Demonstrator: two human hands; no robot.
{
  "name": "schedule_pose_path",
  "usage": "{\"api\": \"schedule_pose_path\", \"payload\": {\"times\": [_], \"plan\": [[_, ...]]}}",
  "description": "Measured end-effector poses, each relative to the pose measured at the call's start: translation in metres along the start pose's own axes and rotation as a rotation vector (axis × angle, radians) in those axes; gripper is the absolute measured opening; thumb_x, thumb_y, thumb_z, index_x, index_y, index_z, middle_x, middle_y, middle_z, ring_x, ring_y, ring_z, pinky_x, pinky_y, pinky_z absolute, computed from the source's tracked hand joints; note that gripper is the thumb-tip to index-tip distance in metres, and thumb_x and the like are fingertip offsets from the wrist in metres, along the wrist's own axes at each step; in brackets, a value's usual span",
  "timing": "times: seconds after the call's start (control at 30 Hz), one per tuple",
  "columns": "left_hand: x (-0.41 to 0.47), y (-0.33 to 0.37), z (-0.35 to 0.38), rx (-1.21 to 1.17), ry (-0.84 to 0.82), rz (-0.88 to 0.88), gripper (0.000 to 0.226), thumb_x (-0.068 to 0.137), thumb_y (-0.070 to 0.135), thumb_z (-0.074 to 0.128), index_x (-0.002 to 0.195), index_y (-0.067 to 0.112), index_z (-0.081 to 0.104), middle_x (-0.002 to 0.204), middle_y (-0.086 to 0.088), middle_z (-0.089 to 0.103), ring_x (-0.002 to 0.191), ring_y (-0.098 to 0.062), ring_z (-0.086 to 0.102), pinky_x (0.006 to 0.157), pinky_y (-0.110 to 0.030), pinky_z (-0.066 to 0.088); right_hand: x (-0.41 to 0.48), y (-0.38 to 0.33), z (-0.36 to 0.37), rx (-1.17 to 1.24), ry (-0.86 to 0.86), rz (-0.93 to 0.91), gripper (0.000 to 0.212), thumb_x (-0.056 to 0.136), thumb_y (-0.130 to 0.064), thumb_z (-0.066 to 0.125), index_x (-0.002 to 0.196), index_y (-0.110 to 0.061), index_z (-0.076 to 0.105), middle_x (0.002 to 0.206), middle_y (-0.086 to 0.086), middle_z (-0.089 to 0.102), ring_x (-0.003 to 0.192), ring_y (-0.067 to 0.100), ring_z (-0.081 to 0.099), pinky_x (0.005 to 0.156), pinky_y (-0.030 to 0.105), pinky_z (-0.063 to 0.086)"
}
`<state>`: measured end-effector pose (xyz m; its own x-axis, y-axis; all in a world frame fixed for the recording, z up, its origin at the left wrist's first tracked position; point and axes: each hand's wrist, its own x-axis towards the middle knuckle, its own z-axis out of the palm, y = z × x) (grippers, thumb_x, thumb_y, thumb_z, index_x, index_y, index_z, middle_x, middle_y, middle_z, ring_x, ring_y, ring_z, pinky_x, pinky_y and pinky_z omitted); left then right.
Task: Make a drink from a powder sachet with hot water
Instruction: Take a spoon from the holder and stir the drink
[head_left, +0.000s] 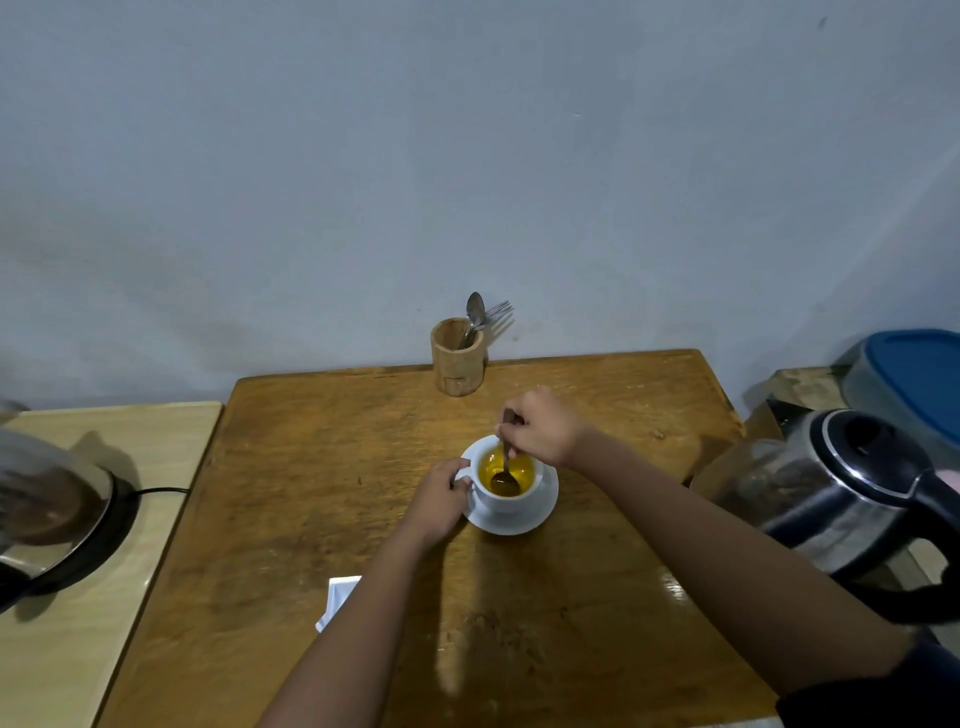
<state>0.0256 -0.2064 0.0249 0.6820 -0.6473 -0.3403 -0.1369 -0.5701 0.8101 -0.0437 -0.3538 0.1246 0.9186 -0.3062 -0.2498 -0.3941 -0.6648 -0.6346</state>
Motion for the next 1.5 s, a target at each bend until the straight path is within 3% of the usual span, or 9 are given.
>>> {"api": "schedule_pose_path", "payload": {"times": [0.13,0.27,0.57,0.83,0.93,1.03,1.2,1.4,1.5], "plan": [[-0.002,0.002,0.001,-0.006,0.014,-0.006,0.033,0.094,0.014,0.042,0.125,0.011,0.054,0.131,-0.011,0.053,0.117,-0.026,0.05,0.103,-0.042,0.043,-0.001,0.003,0.009,0.103,0.135,-0.001,0.018,0.09,-0.009,0.052,0.085,-0.001,0.067,0.075,0.016,0.073,0.067,0.02,0.071,0.074,0.042,0.06],[-0.001,0.002,0.001,0.002,0.013,-0.018,0.034,0.094,0.015,0.042,0.126,0.01,0.052,0.133,-0.011,0.052,0.119,-0.026,0.049,0.103,-0.042,0.043,-0.005,0.003,0.013,0.045,0.227,-0.035,0.023,0.092,-0.015,0.049,0.092,-0.002,0.067,0.08,0.016,0.072,0.074,0.023,0.068,0.074,0.043,0.058],[-0.002,0.001,0.001,0.006,0.014,-0.003,0.032,0.094,0.014,0.042,0.124,0.011,0.054,0.129,-0.011,0.055,0.114,-0.025,0.052,0.098,-0.04,0.044,-0.014,-0.002,0.001,-0.262,0.026,-0.092,0.027,0.095,-0.017,0.041,0.101,-0.001,0.063,0.094,0.017,0.067,0.075,0.023,0.057,0.059,0.03,0.043],[-0.003,0.003,0.002,-0.004,0.021,-0.01,0.032,0.094,0.013,0.041,0.125,0.01,0.052,0.131,-0.014,0.052,0.116,-0.027,0.05,0.099,-0.04,0.043,-0.011,0.0,0.011,0.044,0.112,-0.053,0.02,0.093,-0.014,0.05,0.095,-0.001,0.066,0.083,0.017,0.072,0.067,0.019,0.066,0.068,0.034,0.056],[-0.003,0.004,0.003,-0.011,0.031,-0.021,0.034,0.094,0.014,0.042,0.127,0.01,0.05,0.133,-0.014,0.051,0.118,-0.027,0.05,0.1,-0.041,0.043,-0.01,0.001,0.014,0.042,0.165,-0.076,0.022,0.093,-0.015,0.05,0.09,-0.001,0.067,0.084,0.019,0.072,0.06,0.014,0.058,0.063,0.03,0.051],[-0.003,0.005,0.003,-0.004,0.037,-0.023,0.035,0.094,0.013,0.042,0.128,0.01,0.049,0.134,-0.013,0.05,0.119,-0.027,0.049,0.102,-0.041,0.043,-0.009,0.001,0.012,-0.004,0.173,-0.093,0.024,0.094,-0.016,0.049,0.097,-0.001,0.067,0.092,0.018,0.071,0.076,0.023,0.063,0.073,0.037,0.054],[-0.003,0.005,0.003,-0.01,0.037,-0.02,0.034,0.094,0.014,0.042,0.127,0.011,0.051,0.133,-0.013,0.052,0.118,-0.027,0.05,0.102,-0.045,0.044,-0.011,-0.002,0.002,-0.159,0.083,-0.086,0.029,0.096,-0.018,0.044,0.11,-0.002,0.063,0.106,0.018,0.068,0.097,0.029,0.062,0.08,0.036,0.05],[-0.003,0.004,0.003,-0.015,0.042,-0.01,0.033,0.094,0.012,0.042,0.125,0.01,0.053,0.131,-0.014,0.053,0.115,-0.027,0.051,0.1,-0.043,0.045,-0.012,-0.003,-0.002,-0.15,0.018,-0.057,0.025,0.095,-0.018,0.047,0.104,-0.003,0.065,0.099,0.015,0.069,0.076,0.016,0.055,0.064,0.027,0.044],[-0.003,0.004,0.004,-0.001,0.034,-0.015,0.034,0.094,0.013,0.041,0.127,0.009,0.05,0.134,-0.014,0.051,0.118,-0.028,0.05,0.101,-0.043,0.044,-0.014,-0.007,0.006,-0.057,0.058,-0.058,0.023,0.094,-0.016,0.049,0.099,-0.001,0.065,0.091,0.018,0.07,0.073,0.019,0.059,0.07,0.034,0.052]]}}
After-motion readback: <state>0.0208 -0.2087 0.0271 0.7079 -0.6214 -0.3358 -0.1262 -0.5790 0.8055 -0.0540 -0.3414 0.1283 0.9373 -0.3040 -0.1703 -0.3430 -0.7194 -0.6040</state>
